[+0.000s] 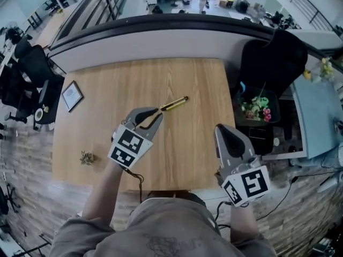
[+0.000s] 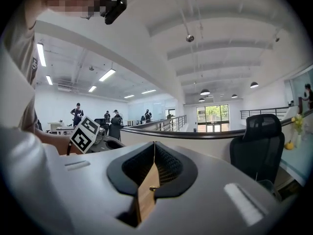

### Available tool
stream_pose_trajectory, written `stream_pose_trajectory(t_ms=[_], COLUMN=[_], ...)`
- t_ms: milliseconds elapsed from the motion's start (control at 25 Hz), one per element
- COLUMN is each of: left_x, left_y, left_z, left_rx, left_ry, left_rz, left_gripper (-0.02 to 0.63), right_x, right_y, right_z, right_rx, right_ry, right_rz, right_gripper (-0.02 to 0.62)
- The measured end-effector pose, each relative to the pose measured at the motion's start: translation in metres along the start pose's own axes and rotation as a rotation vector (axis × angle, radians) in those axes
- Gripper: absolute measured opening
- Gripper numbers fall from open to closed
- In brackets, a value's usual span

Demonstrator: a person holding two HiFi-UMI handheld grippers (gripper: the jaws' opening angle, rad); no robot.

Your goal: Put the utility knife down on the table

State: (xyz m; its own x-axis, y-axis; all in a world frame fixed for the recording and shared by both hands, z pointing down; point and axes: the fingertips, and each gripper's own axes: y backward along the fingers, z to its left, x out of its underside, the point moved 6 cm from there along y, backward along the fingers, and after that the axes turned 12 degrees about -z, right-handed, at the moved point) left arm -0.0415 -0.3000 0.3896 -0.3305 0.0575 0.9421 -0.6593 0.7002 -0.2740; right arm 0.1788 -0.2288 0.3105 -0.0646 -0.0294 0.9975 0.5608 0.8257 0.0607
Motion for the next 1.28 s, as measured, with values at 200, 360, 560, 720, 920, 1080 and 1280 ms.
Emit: stream_pose_trajectory(t_ms=[200, 360, 560, 720, 920, 1080, 1280], left_x=[-0.022, -0.031, -0.037, -0.038, -0.045, -0.046, -0.045], left_y=[0.043, 0.07, 0.097, 0.101, 0.107, 0.107, 0.105], left_z=[-0.016, -0.029, -0.05, -0.06, -0.053, -0.051, -0.055], left_rx=[-0.053, -0.096, -0.127, -0.14, -0.157, -0.162, -0.15], left_ry=[0.041, 0.061, 0.084, 0.088, 0.059, 0.061, 0.062], left_rz=[-0.078, -0.119, -0.167, -0.177, -0.186, -0.187, -0.182], left_gripper=[0.014, 0.002, 0.002, 0.002, 0.002, 0.002, 0.002], right_x=[-0.025, -0.036, -0.037, -0.033, -0.038, -0.038, -0.038], right_y=[0.021, 0.035, 0.041, 0.043, 0.044, 0.044, 0.046], right_z=[0.023, 0.038, 0.052, 0.058, 0.062, 0.059, 0.061], right_rx=[-0.078, -0.119, -0.152, -0.173, -0.184, -0.181, -0.177], right_ry=[0.054, 0.026, -0.041, -0.023, -0.003, -0.001, 0.0], right_rz=[-0.024, -0.039, -0.062, -0.034, -0.032, -0.033, -0.03], right_gripper=[0.012, 0.012, 0.012, 0.012, 0.012, 0.012, 0.012])
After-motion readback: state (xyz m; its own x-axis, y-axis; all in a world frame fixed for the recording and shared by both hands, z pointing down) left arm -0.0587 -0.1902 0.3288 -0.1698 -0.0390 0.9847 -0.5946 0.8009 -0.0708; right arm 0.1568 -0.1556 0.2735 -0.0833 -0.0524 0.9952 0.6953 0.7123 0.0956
